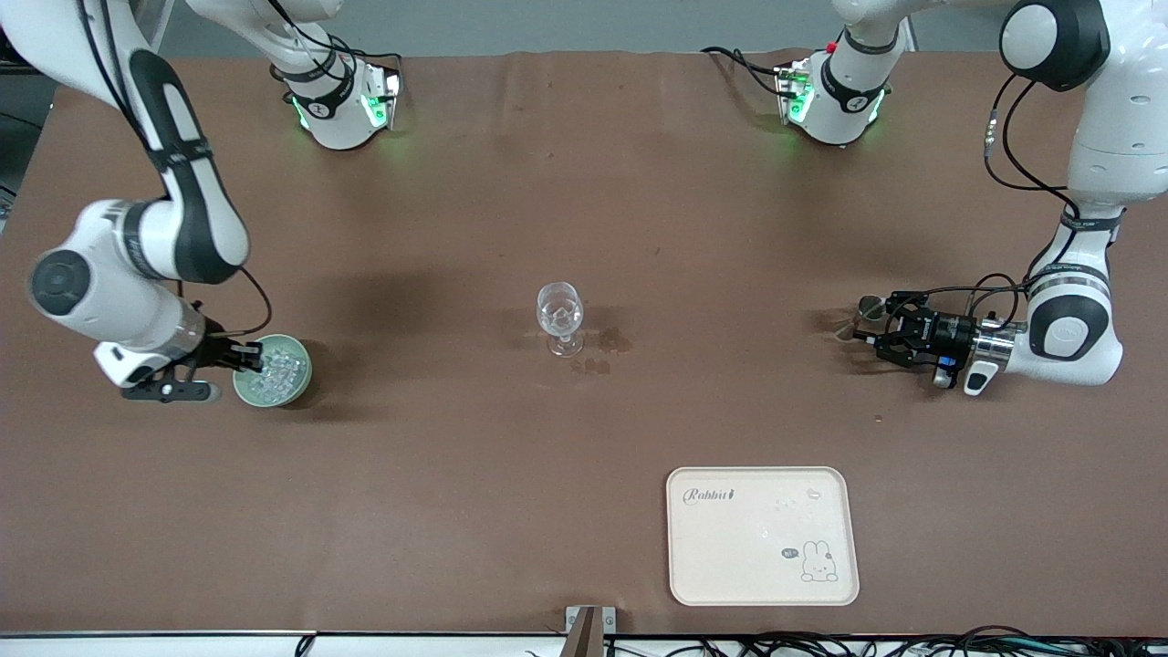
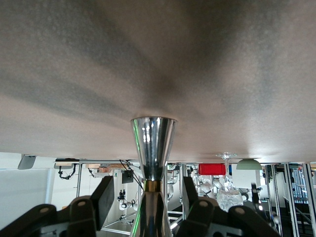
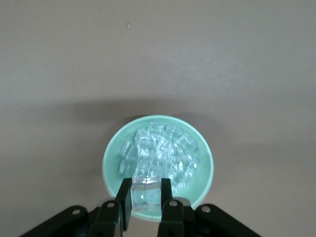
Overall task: Pour wine and add ice with both arms
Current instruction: 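Lift the ice with the right gripper while the left gripper lifts the jigger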
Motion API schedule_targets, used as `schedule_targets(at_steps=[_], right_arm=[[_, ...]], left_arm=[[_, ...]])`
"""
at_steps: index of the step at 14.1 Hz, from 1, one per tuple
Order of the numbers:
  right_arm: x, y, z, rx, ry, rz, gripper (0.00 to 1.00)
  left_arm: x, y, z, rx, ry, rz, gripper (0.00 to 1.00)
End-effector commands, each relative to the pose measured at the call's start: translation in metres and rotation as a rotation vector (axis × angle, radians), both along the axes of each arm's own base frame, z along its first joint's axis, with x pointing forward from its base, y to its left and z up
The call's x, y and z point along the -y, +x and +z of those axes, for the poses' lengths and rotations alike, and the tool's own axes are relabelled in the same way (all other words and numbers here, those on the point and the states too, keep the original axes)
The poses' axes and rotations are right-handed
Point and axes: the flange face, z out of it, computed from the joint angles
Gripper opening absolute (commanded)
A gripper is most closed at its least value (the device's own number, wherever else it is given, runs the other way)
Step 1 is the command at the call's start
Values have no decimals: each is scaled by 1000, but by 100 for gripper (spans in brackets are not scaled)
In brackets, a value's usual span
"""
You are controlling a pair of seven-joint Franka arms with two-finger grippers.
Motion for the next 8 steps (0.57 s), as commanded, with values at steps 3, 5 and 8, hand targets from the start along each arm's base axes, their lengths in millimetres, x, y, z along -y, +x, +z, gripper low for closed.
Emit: schedule_targets(at_steps=[3,5,8], right_arm=[[5,24,138,10,-18,-19,6],[5,13,189,41,-17,-22,6],[-3,-24,251,75,-13,-13,6]], left_arm=[[4,-2,-8,-19,-14,21,56],[5,-2,-9,-20,-15,19,53],[5,-2,-9,-21,-14,20,45]])
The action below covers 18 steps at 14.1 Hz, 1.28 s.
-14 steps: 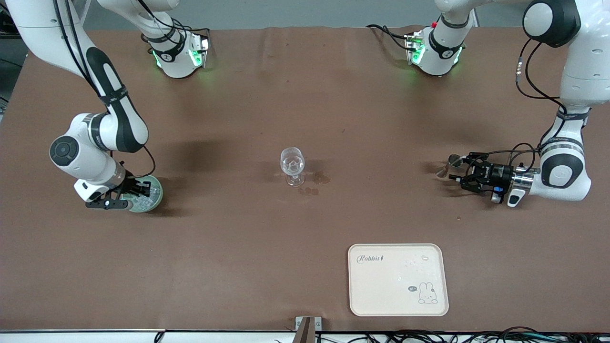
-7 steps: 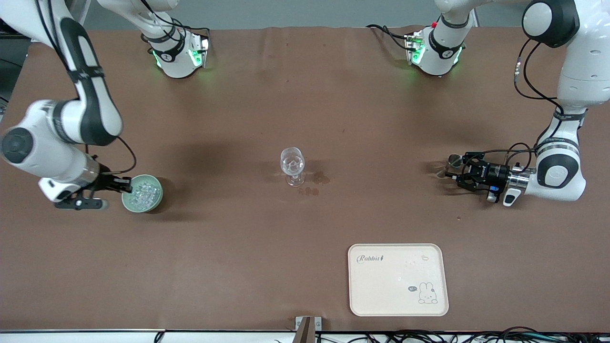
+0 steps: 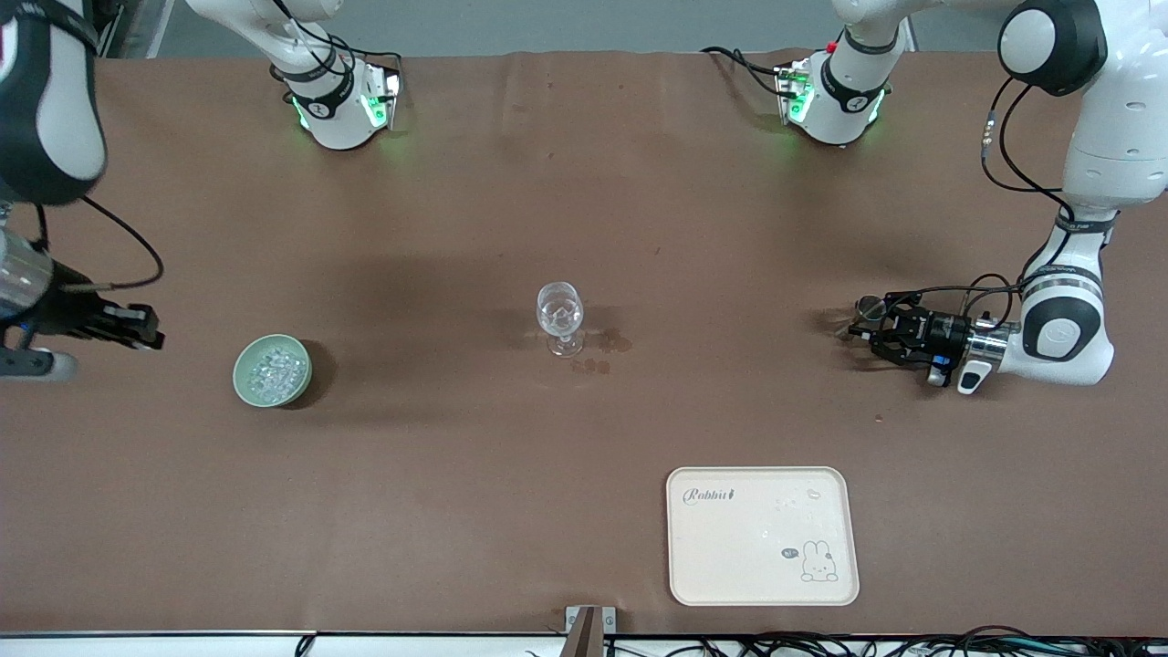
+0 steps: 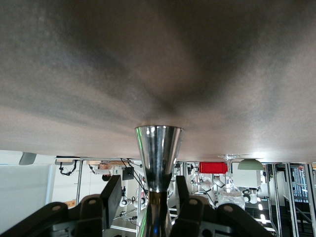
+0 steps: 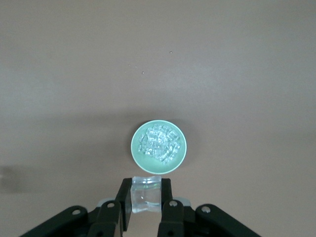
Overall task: Pour wine and add ice with both arms
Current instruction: 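Lift the ice with the right gripper while the left gripper lifts the jigger, then carry the jigger with the left gripper over the wine glass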
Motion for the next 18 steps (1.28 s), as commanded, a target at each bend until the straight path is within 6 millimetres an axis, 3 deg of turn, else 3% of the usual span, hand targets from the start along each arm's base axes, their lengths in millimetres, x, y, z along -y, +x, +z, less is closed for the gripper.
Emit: schedule_targets(at_steps=[1,3,8,12,15,18], right_arm=[[-7,-39,51,19,-16,-7,6],[-6,-57,68,0,-14,-12,6],[-4,-55,70,5,-13,-14,6],[-7,-55,73,14,-10,-11,6],[-15,-54,72,16,-12,5,7],[-15,-54,72,16,-12,5,7]], left_arm=[[2,2,1,-4,-6,21,43],[5,3,2,-4,-10,19,36],[14,10,7,-6,-31,47,7],[35,21,21,10,-62,40,1],[73,45,47,-15,-80,49,1],[120,65,89,-43,-28,51,1]])
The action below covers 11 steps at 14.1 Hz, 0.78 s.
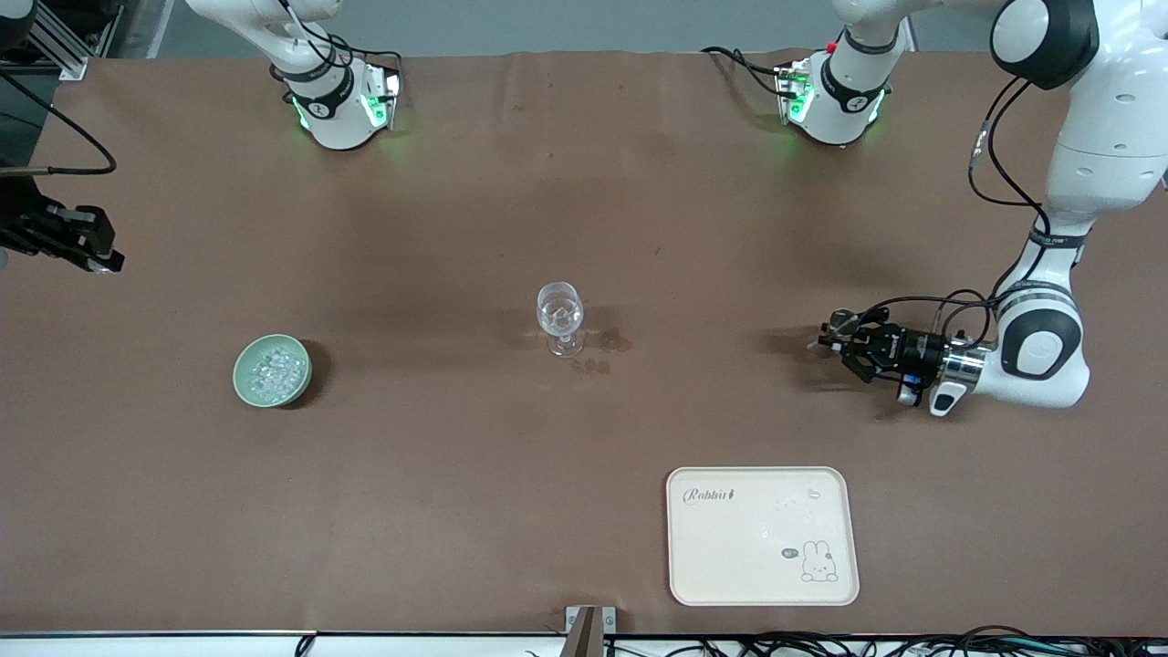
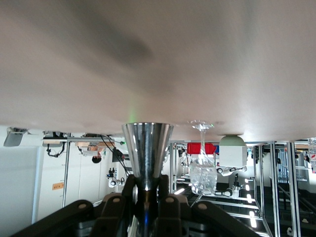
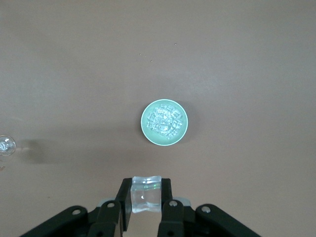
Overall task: Pour wine and add ice with both arms
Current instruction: 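Carry the jigger with the left gripper over the wine glass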
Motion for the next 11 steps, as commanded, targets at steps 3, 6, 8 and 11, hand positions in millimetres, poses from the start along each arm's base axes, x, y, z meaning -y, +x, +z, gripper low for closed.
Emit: schedule_targets(at_steps=[3,6,8,11], right_arm=[[-3,-3,2,8,-18,-10,7],[-3,-3,2,6,-18,-8,7],[-2,-3,1,5,-18,-10,7],[-2,-3,2,6,-18,-10,7]], left_arm=[[78,26,74,-14,97,47,1],[127,31,109,-50,153,72,1],[159,28,125,-49,191,66,1],[193,23,147,4,211,37,1]])
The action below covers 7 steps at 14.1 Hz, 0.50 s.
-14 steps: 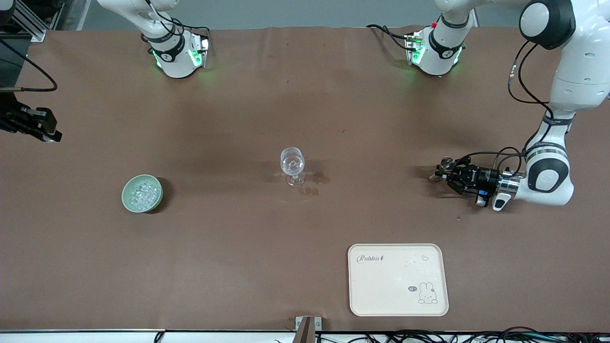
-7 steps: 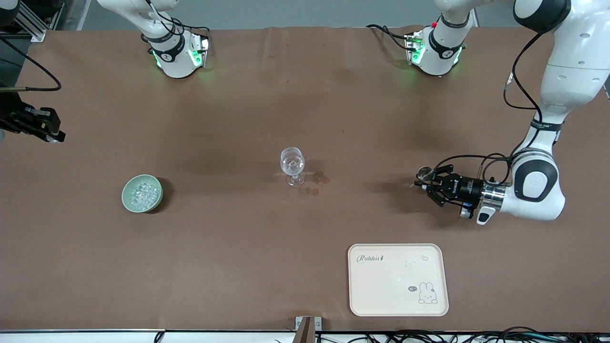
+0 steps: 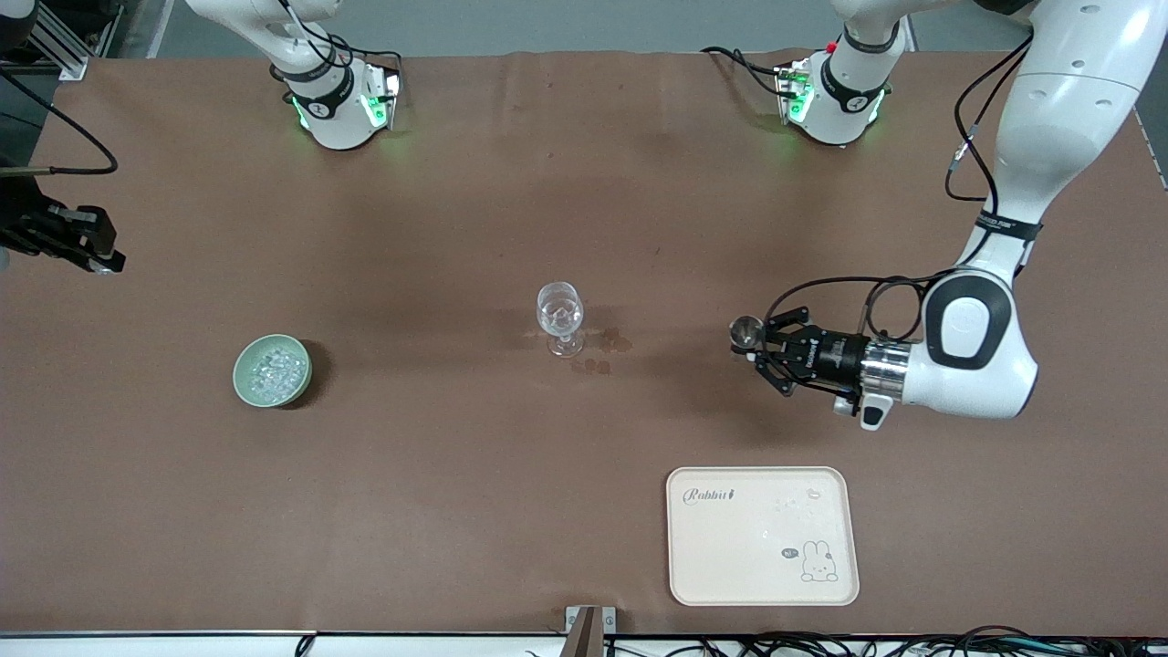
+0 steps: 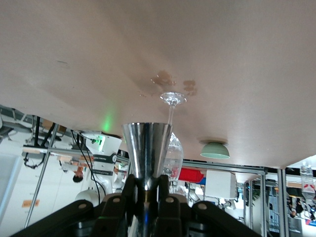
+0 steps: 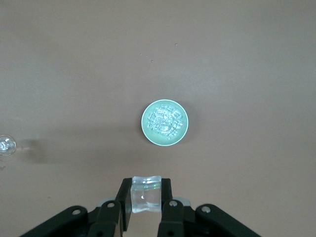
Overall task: Pour wine and add ice with both arms
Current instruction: 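Carry the jigger with the left gripper over the wine glass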
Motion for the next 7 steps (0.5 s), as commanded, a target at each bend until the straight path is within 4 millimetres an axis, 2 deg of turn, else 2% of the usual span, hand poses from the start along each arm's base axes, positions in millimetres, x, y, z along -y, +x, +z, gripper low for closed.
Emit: schedule_targets(at_steps=[1,7], right_arm=[[-1,-3,2,5,-18,-11,7],[-1,-4,3,2,-18,-10,7]], left_arm=[[27,-9,25,35,23,-10,1],[84,-22,37,86,-9,2,1]])
